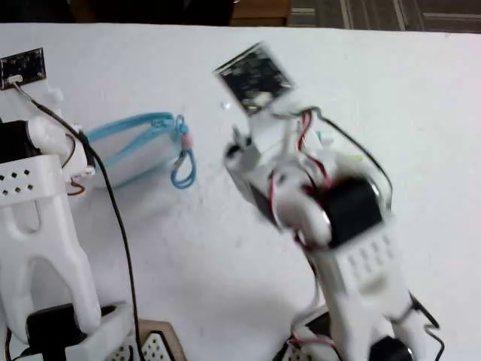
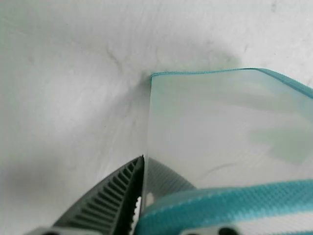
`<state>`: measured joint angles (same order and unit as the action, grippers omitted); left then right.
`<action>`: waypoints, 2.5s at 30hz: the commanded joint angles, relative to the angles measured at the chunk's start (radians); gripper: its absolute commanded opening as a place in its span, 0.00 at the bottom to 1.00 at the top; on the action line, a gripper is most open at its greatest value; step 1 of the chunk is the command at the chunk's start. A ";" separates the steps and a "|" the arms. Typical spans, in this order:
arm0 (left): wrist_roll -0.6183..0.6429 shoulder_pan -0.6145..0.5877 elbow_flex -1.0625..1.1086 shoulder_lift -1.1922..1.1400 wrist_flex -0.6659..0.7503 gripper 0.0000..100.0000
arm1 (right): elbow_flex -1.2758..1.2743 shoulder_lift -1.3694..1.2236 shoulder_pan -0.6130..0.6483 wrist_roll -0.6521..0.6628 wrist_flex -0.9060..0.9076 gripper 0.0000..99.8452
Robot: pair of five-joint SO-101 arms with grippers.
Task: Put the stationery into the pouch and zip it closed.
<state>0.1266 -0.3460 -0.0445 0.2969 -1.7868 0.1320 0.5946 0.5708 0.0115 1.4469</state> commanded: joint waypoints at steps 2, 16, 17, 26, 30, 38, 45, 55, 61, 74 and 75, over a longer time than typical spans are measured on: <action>-0.008 -0.004 0.002 0.010 0.002 0.02 | 0.029 0.130 0.053 -0.272 -0.278 0.02; -0.008 -0.005 0.000 0.010 0.002 0.02 | -0.256 0.130 0.116 -0.310 -0.888 0.02; -0.008 -0.005 0.000 0.010 0.002 0.02 | -0.299 0.122 0.116 -0.308 -0.931 0.02; -0.008 -0.005 -0.003 0.010 0.002 0.02 | -0.549 0.114 0.116 -0.212 -1.098 0.02; -0.008 -0.004 -0.003 0.010 0.002 0.02 | -0.537 0.116 0.108 -0.213 -1.107 0.02; -0.008 -0.004 -0.005 0.010 0.002 0.02 | -0.282 0.119 0.067 -0.212 -0.967 0.02; -0.008 -0.002 -0.005 0.010 0.002 0.02 | -0.021 0.065 0.107 -0.218 -0.601 0.02; -0.008 -0.005 -0.005 0.010 0.002 0.02 | -0.020 -0.097 0.200 -0.219 -0.575 0.02; -0.008 -0.007 -0.005 0.010 0.002 0.02 | -0.021 -0.211 0.209 -0.216 -0.565 0.02; -0.008 -0.007 -0.005 0.010 0.002 0.02 | -0.057 -0.193 0.288 -0.218 -0.473 0.27; -0.008 -0.007 -0.005 0.010 0.002 0.02 | -0.057 -0.179 0.271 -0.218 -0.473 0.27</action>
<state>0.1266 -0.3460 -0.0445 0.2969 -1.7868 0.0644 0.3613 0.8577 -0.2110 0.9712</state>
